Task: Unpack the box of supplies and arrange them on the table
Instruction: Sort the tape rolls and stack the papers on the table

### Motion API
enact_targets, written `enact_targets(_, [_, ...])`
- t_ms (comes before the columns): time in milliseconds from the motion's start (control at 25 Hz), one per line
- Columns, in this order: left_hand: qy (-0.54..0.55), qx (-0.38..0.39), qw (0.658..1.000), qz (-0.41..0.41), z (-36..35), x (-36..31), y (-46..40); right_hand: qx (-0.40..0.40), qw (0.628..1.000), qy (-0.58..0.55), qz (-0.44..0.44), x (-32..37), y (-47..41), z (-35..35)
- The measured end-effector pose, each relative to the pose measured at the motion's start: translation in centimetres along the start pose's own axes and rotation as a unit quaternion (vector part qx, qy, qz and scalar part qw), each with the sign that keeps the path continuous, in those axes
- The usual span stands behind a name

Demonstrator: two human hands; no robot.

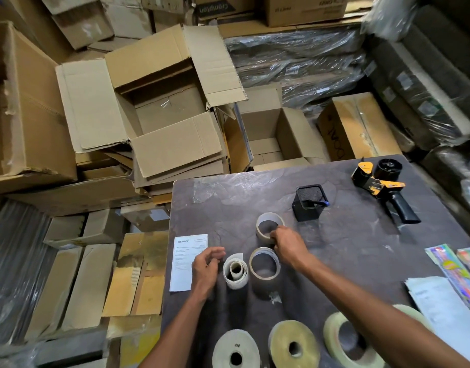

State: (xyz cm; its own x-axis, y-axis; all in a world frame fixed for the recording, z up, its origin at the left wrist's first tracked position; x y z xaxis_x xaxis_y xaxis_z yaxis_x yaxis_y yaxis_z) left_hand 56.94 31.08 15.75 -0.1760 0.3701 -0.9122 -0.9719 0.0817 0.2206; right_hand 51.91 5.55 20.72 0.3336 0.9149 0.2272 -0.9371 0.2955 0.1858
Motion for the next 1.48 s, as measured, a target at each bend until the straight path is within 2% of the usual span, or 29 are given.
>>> enact_targets(240, [0.009,0.013,1.0,-0.001,0.3,0.5,2.2,-0.003,0.999,-0.034,-0.003,-0.6,4.8,-1.1])
enact_targets(480, [0.063,0.008,0.998,0.029,0.7,2.1,3.7,-0.003,0.998,-0.048,-0.03,-0.8,7.3,-2.1])
enact_targets(680, [0.064,-0.013,0.997,0.027,1.7,2.6,5.3,-0.006,0.998,-0.048,-0.033,-0.7,8.4,-1.9])
enact_targets(840, [0.069,-0.018,0.997,0.038,2.4,3.2,6.9,-0.074,0.986,-0.14,-0.045,-0.7,10.1,-1.8])
enact_targets(1040, [0.085,-0.022,0.996,0.034,3.1,3.3,9.7,-0.139,0.973,-0.178,-0.037,-0.2,14.3,-1.1])
enact_targets(1480, [0.102,-0.06,0.993,0.019,4.3,3.5,20.1,-0.085,0.962,-0.258,-0.027,0.7,25.5,-3.9])
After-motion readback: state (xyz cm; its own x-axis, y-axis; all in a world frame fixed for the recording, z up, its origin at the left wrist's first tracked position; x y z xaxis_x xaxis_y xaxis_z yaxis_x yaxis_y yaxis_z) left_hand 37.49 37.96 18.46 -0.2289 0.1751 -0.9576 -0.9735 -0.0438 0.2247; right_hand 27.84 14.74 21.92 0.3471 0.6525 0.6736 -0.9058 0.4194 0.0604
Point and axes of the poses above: each hand's wrist, its own y-axis away from the middle knuckle, its own z-axis out of the back of the hand, x = y × z, the point moved 1 cm from there along -y, towards the middle knuckle, and after that the axes turned 7 degrees about -x, right-handed, at the moved point
